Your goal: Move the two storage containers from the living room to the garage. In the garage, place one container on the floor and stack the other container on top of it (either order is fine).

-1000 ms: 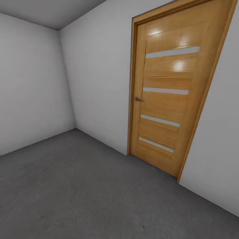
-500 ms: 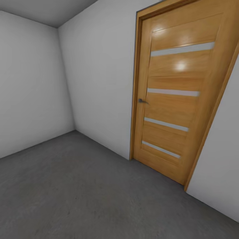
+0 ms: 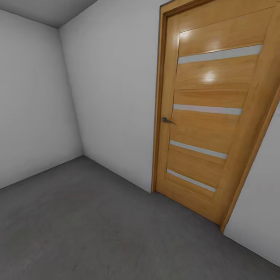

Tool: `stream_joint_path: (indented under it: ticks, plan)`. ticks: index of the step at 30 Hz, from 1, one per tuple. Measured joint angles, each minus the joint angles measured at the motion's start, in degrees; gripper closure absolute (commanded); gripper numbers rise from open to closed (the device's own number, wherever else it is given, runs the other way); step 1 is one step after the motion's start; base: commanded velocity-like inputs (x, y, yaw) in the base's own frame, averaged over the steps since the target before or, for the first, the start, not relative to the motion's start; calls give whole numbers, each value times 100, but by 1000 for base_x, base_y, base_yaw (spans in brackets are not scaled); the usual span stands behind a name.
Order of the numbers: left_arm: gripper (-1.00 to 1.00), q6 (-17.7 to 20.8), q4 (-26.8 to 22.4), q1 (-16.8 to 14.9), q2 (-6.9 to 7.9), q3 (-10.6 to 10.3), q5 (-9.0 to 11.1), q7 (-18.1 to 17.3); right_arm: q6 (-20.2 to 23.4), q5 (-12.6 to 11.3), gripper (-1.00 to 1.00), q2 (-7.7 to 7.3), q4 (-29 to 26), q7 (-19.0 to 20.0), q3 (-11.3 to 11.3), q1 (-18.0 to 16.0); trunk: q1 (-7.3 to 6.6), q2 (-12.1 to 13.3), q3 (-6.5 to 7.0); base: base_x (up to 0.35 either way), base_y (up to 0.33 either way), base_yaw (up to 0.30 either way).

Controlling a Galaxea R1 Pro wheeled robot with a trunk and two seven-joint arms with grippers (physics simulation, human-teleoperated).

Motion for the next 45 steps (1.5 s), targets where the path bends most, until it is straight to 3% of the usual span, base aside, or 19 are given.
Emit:
stream_joint_path:
  ticks: [23, 45]
  plan:
    - [-100, -7, -2, 0, 5, 5, 3, 0, 1, -4, -100, 0, -1, 0, 0, 0, 2, 0, 0, 56, 7, -274]
    - [-100, -4, -3, 0, 6, 8, 3, 2, -1, 1, -100, 0, 1, 0, 0, 0, 0, 0, 0, 234, 174, -276]
